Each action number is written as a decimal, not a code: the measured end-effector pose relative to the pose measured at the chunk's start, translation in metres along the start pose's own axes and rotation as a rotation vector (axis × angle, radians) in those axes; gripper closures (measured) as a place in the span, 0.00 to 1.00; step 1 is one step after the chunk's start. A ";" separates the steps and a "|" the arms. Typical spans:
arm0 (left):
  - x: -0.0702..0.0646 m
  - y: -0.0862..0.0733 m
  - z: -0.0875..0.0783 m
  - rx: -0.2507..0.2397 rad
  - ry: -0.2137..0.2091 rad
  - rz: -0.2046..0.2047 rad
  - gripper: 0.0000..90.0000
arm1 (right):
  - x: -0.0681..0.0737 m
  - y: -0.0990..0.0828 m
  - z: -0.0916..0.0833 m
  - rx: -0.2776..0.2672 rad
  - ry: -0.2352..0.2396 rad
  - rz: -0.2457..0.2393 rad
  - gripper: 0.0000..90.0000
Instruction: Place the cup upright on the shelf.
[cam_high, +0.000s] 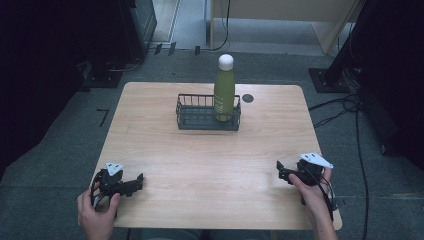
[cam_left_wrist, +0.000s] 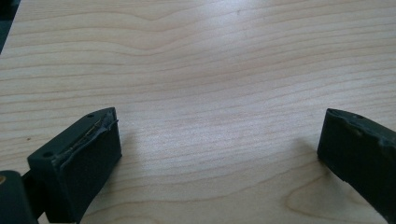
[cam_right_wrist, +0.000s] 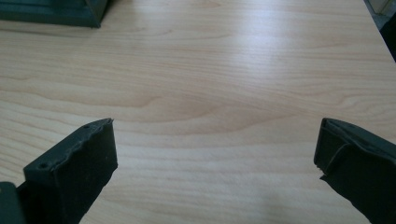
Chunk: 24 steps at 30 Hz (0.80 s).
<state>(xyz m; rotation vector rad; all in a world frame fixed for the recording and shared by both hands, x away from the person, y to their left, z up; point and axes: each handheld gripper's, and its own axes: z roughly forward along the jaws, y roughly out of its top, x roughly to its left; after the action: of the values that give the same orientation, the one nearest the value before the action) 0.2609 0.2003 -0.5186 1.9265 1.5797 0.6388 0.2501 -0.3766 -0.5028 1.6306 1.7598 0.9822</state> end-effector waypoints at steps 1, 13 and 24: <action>0.000 0.000 0.000 0.000 0.000 0.000 0.00 | -0.001 -0.001 -0.001 0.003 -0.005 0.005 0.00; 0.000 0.000 0.000 0.000 0.000 0.000 0.00 | -0.019 -0.024 -0.014 0.030 -0.059 0.012 0.00; 0.000 0.000 0.000 0.000 0.000 -0.001 0.00 | -0.034 -0.040 -0.024 0.061 -0.104 0.017 0.00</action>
<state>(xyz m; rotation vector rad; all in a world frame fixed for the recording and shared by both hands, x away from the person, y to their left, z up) 0.2609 0.2002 -0.5186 1.9251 1.5806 0.6388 0.2112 -0.4138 -0.5236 1.7056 1.7248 0.8430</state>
